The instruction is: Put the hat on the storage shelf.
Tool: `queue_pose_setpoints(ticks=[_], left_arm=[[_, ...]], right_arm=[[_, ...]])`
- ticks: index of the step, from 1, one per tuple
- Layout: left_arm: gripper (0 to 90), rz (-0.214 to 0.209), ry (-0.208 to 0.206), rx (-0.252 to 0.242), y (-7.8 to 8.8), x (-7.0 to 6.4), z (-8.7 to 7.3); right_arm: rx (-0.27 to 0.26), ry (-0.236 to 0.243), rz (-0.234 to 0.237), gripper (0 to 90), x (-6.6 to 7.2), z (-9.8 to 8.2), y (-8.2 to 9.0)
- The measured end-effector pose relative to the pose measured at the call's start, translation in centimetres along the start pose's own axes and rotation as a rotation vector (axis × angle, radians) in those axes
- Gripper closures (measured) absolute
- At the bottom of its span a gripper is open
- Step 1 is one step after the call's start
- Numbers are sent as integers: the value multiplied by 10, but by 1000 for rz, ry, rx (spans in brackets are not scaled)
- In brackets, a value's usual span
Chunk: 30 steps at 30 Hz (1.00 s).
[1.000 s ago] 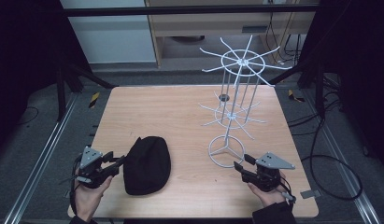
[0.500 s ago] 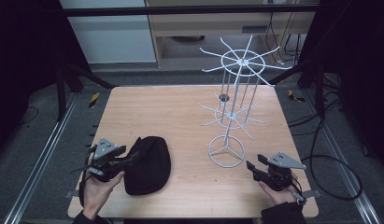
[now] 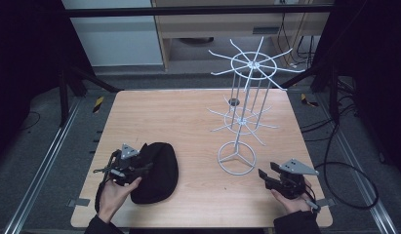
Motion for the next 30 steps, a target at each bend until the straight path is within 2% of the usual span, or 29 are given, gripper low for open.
queue_pose_setpoints(ticks=[6,10,13,20,23,30], left_arm=[[582,-15,-5,55,-12,-3,-1],[712,-15,-3,65,-14,-3,0],[768,-19,4,45,-11,-2,0],[804,-10,-3,-66,11,-1,2],[805,-20,2,-137,24,-1,4],[806,-28,-25,-280,53,-8,12]], right_arm=[[15,4,-5,446,0,-2,-3],[26,2,-2,446,-1,-3,-4],[35,-7,-3,446,-1,-4,-5],[32,0,-6,446,-3,-5,-6],[32,-3,-8,446,-4,-5,-6],[30,-3,-13,445,-6,-6,-6]])
Point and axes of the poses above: each handheld gripper's, and its own axes: y roughly backward along the jaws, z roughly out of its top, x roughly to its left, the point moved 2 cm from there along -y, roughly forward along the jaws, and after that the axes turned 4 degrees about x, right-handed, at the moved point
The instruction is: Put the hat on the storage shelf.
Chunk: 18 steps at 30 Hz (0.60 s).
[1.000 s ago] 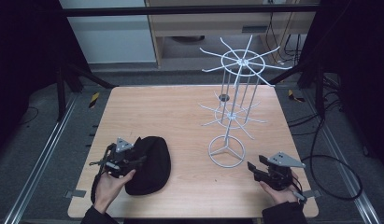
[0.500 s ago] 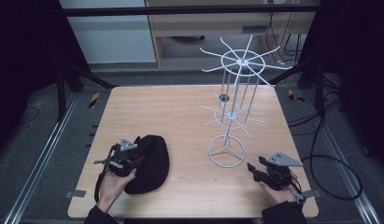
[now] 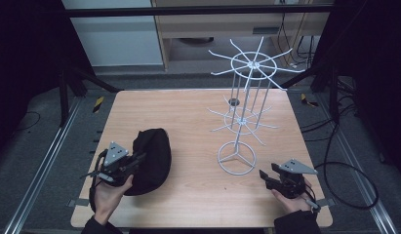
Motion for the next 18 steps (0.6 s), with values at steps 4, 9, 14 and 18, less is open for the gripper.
queue_pose_setpoints(ticks=[4,9,14,18], left_arm=[[807,-12,-22,-76,14,-7,9],[807,-42,-38,-149,30,-16,21],[807,-77,-48,-203,41,-23,29],[807,-104,-50,-250,48,-25,35]], right_arm=[[-2,1,-4,443,-1,0,0],[-5,-2,-6,441,-1,0,0],[-8,-1,-11,438,-2,-1,0],[-8,1,-14,436,-1,-1,0]])
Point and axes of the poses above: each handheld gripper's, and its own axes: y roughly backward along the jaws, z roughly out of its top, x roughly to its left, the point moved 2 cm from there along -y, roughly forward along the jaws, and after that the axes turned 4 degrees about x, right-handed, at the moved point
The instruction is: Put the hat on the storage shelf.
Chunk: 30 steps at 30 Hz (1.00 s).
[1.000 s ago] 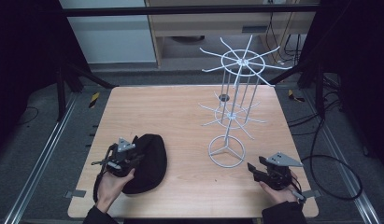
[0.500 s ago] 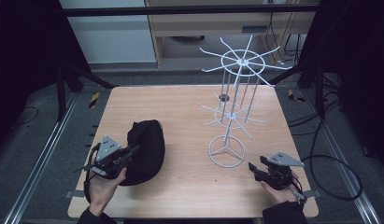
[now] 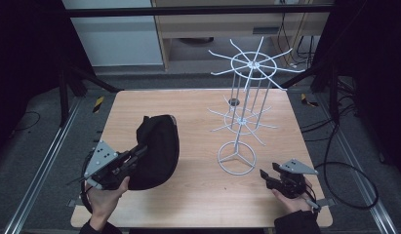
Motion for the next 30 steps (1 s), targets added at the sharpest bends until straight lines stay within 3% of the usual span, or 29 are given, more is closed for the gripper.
queue_pose_setpoints(ticks=[1,3,4,15,18,30], left_arm=[[807,-13,-3,-37,4,-2,7],[807,-21,-5,-47,5,-2,9],[807,-33,-8,-76,7,-4,15],[807,-68,-30,-181,16,-11,49],[807,-75,-42,-234,20,-14,62],[808,-98,-60,-303,26,-26,94]], right_arm=[[-1,0,-2,435,0,0,0],[-2,1,-1,434,0,0,0],[-3,2,-3,434,-1,0,0],[-7,3,-8,429,-1,0,0],[-7,6,-10,427,-1,0,0],[-9,11,-14,426,-1,0,0]])
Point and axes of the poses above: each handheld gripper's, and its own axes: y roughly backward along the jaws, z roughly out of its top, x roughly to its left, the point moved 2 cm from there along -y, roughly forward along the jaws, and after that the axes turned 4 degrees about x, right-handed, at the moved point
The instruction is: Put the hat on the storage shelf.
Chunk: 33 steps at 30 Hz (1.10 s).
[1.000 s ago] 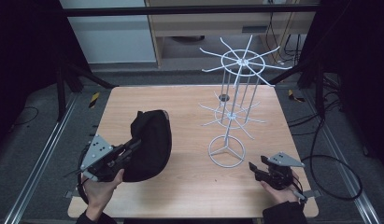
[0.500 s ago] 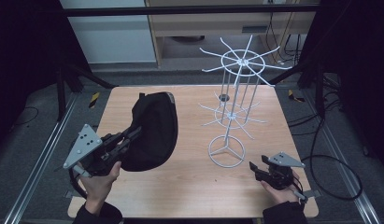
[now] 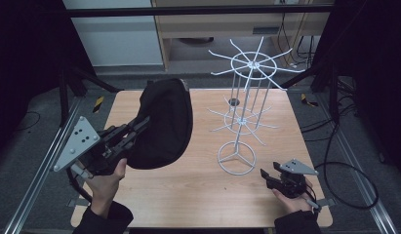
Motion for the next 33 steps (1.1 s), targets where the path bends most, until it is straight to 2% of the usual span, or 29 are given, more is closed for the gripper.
queue_pose_setpoints(ticks=[18,23,33], left_arm=[[809,-20,-5,-72,-6,-2,37],[809,-34,-2,-96,-10,-7,48],[809,-70,-3,-119,-21,-18,60]], right_arm=[[-1,0,2,426,0,0,-1],[-1,0,2,425,0,0,-1],[-1,0,3,424,0,0,-1]])
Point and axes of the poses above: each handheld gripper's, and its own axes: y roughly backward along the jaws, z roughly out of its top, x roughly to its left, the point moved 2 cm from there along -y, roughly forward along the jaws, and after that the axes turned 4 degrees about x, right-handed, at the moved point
